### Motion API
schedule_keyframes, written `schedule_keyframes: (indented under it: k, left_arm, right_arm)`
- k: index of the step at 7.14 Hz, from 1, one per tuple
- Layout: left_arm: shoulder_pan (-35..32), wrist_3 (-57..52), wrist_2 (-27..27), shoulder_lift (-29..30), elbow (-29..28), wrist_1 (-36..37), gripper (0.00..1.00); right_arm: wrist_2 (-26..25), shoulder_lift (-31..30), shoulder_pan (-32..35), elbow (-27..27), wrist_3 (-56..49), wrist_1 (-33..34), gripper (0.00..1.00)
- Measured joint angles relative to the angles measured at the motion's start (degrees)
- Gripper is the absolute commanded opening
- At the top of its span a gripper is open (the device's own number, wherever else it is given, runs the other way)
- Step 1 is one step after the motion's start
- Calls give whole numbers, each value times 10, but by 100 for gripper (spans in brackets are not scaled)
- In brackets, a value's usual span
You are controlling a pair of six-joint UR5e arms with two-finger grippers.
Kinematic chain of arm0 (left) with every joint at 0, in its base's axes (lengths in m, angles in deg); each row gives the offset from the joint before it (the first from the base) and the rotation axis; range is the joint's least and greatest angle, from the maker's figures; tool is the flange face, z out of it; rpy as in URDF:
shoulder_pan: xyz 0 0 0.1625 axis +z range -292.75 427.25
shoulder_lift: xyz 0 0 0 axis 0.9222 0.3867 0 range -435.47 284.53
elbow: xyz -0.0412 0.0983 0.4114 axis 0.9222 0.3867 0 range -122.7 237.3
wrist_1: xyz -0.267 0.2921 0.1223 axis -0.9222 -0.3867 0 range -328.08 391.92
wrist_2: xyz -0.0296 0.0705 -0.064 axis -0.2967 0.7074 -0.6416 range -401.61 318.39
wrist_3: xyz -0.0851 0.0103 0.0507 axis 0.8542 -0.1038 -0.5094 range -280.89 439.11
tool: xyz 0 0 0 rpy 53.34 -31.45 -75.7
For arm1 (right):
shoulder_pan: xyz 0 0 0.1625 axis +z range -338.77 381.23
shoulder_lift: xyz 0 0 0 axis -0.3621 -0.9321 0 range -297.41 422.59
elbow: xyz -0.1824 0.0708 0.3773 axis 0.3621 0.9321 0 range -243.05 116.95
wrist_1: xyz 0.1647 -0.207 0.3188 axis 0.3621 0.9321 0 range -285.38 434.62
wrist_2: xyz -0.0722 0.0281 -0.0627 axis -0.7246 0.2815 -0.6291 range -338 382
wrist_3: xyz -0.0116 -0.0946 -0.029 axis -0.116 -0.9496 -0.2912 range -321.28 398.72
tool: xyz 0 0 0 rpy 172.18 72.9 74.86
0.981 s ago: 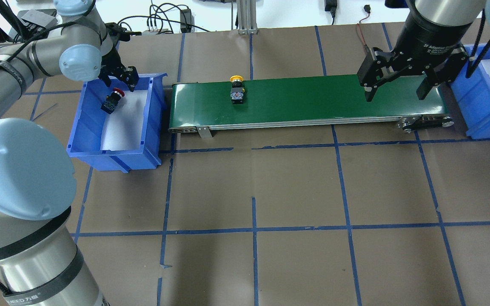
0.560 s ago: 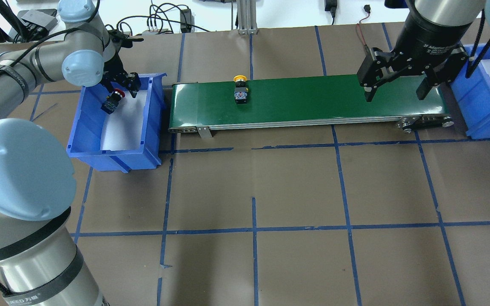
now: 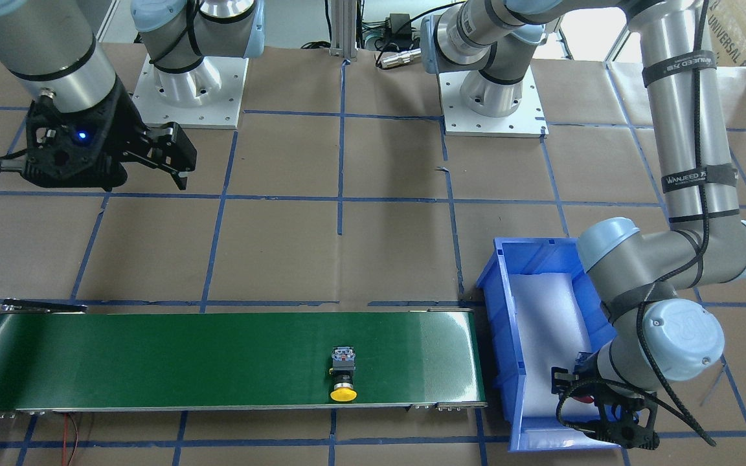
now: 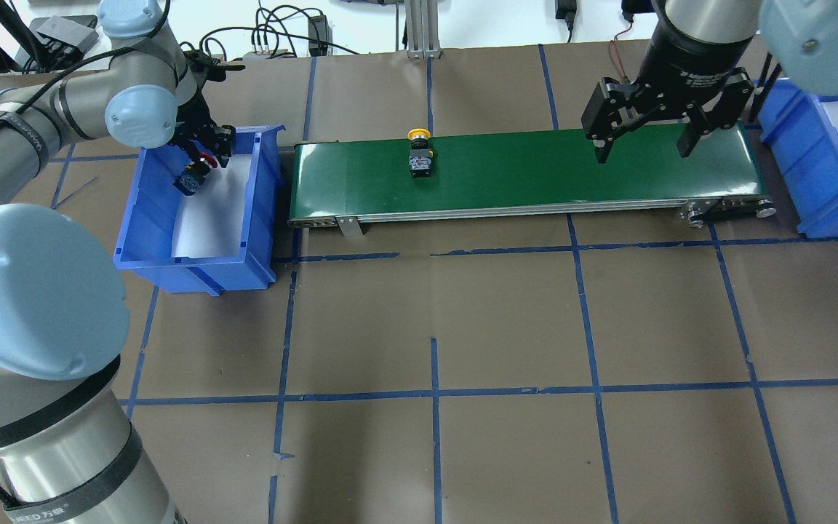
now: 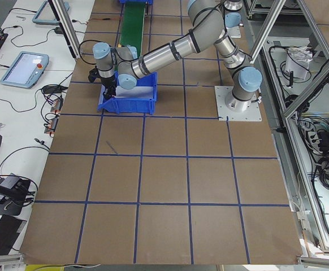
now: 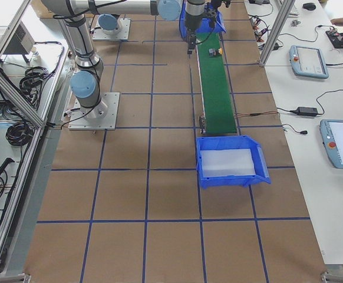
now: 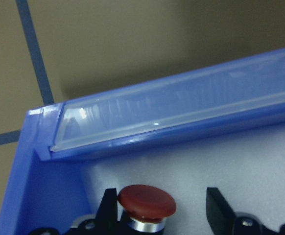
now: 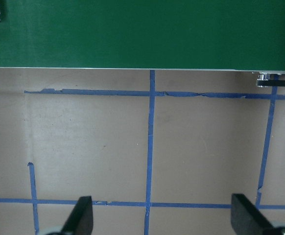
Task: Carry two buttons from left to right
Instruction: 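Lower the right gripper onto the yellow button while the left grips the red one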
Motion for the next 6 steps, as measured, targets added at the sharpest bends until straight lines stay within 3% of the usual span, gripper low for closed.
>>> schedule_keyframes:
  k: [4,5,6]
  left_arm:
    - [-1,6,2,-19,-12,-3,32]
    - [-1,11,1,-26,-15,-8,62]
    - [-2,14,1,-28,-15,-13,76]
  right_arm:
    - [-2,100,64,8,20,122,100]
    - [-2,121,73,10,38,144,100]
    - [0,141,80,15,66,161,100]
